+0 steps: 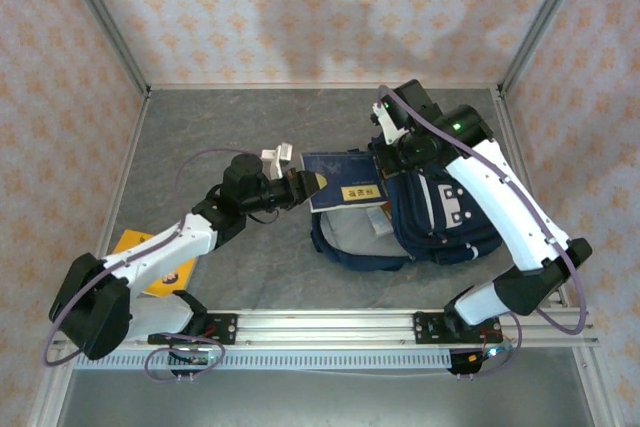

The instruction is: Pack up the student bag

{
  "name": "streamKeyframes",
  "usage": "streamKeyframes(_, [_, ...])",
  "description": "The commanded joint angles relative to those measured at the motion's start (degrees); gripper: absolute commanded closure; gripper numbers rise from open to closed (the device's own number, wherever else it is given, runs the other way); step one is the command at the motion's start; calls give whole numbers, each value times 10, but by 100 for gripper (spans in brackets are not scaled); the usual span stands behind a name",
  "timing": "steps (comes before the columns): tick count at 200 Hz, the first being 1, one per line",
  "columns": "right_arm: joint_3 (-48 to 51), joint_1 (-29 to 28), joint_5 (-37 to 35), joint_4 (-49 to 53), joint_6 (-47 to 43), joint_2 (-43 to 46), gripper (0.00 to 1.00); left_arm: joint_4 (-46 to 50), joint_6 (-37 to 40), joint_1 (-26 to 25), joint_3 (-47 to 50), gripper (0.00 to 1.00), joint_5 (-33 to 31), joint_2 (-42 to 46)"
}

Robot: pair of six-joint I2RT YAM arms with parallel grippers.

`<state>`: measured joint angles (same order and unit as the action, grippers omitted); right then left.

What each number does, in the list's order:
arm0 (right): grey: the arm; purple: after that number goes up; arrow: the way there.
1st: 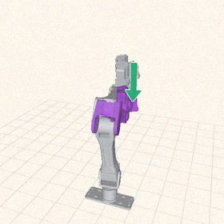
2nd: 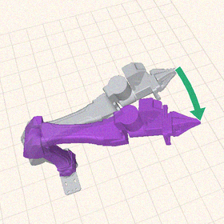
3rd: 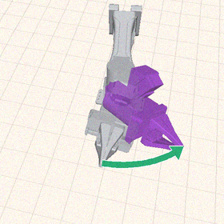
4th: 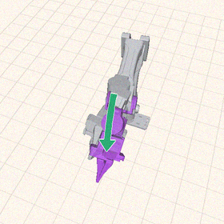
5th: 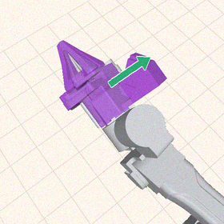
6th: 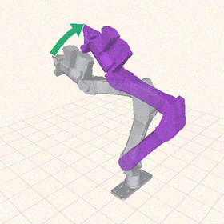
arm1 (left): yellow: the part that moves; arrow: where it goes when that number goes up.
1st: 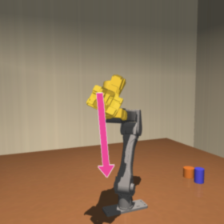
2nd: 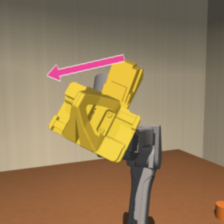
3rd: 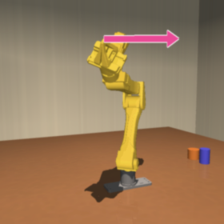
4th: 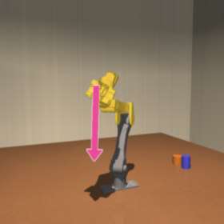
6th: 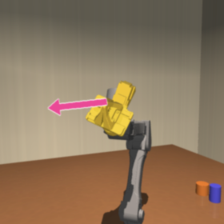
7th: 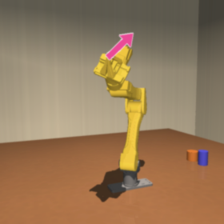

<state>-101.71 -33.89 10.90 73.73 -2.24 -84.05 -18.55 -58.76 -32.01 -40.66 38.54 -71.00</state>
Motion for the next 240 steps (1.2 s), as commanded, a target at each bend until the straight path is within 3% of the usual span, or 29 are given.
streamKeyframes(1, [-38, 7, 1, -24, 2, 19, 100, -84, -33, -16, -12, 100, 9, -27])
streamKeyframes(65, [-49, 15, 12, -39, 12, 7, 100, -187, -91, -47, -44, 100, -3, -121])
streamKeyframes(117, [-50, 15, 19, -46, 15, -2, 100, -197, -88, -73, -104, 100, 0, -193])
streamKeyframes(189, [3, 16, 29, -159, 107, 10, 100, -241, -124, -125, -279, 100, -27, -428])
streamKeyframes(212, [43, 16, 38, -214, 144, 21, 100, -206, -127, -137, -353, 100, -38, -492])
streamKeyframes(229, [61, 16, 35, -232, 160, 23, 100, -158, -119, -152, -400, 93, -46, -529])
streamKeyframes(240, [71, 16, 32, -242, 164, 26, 100, -140, -119, -160, -419, 83, -49, -544])
